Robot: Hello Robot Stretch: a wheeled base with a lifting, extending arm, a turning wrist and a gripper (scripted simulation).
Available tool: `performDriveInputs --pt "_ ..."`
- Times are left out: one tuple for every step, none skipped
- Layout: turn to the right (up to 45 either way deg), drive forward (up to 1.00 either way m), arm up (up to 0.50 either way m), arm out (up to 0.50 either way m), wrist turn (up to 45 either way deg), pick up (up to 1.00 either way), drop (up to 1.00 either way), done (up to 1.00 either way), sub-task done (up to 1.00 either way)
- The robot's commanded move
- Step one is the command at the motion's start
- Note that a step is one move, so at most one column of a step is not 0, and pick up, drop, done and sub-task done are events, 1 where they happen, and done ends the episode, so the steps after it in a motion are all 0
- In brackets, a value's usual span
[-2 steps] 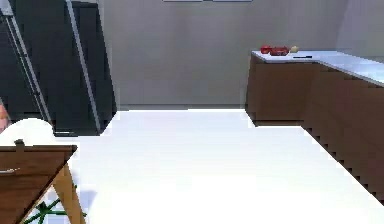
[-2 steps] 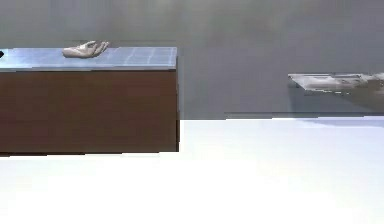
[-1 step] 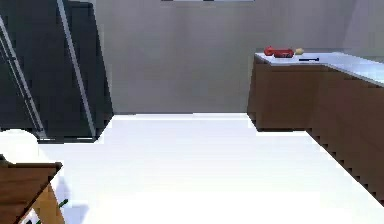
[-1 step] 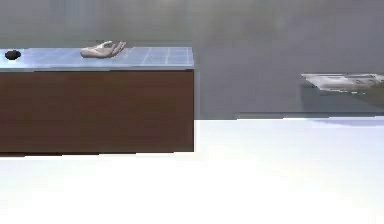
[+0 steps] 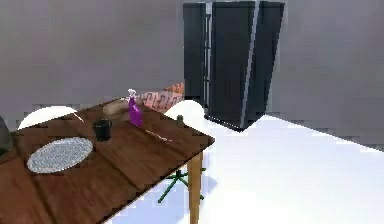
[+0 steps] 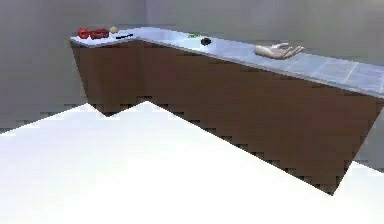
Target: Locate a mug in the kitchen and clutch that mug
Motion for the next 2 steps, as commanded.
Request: performDriveInputs --pt "-45.0 0.00 0.00 0.00 0.0 0.00 0.00 0.00 0.00" --pt "-45.0 0.00 0.00 0.00 0.0 0.00 0.00 0.00 0.00"
